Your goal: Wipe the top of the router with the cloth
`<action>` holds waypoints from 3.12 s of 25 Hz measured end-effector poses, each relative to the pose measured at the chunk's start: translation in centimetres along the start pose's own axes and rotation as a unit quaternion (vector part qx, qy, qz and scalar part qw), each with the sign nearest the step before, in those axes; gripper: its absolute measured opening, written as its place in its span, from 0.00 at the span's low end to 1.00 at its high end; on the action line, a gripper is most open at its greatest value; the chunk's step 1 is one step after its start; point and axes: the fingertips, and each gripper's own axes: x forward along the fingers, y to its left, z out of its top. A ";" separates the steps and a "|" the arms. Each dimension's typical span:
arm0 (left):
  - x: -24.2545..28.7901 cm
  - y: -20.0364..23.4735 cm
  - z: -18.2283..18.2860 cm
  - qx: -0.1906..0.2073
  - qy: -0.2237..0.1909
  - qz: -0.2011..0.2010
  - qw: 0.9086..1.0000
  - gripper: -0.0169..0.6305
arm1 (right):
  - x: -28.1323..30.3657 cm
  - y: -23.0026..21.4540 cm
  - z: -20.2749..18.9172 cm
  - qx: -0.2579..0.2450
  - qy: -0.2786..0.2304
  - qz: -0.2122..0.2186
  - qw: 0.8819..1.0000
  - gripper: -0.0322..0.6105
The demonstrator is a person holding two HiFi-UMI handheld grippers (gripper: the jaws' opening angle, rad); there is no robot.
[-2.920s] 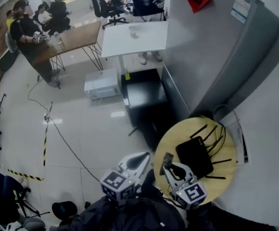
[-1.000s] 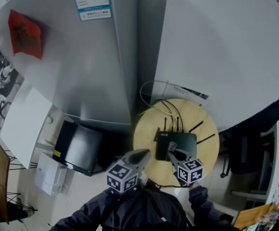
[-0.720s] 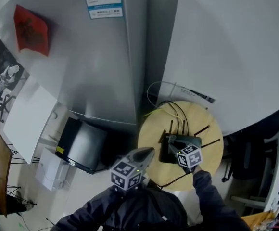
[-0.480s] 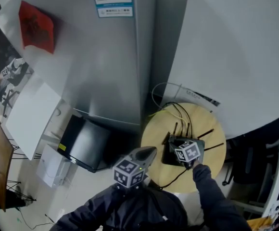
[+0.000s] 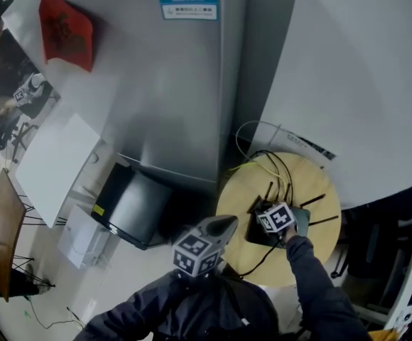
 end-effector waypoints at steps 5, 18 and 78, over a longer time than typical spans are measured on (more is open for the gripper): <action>-0.3 0.1 -0.2 -0.002 -0.001 0.002 1.000 0.03 | 0.0 2.4 -1.2 -0.004 0.003 0.025 1.000 0.16; 0.3 -1.0 -0.3 0.004 -0.001 -0.014 1.000 0.03 | -0.6 8.5 -6.1 -0.012 0.016 0.062 0.998 0.16; -0.3 -2.7 -0.3 0.011 -0.006 -0.004 1.000 0.03 | -4.4 1.7 -8.4 -0.083 0.003 -0.023 0.996 0.16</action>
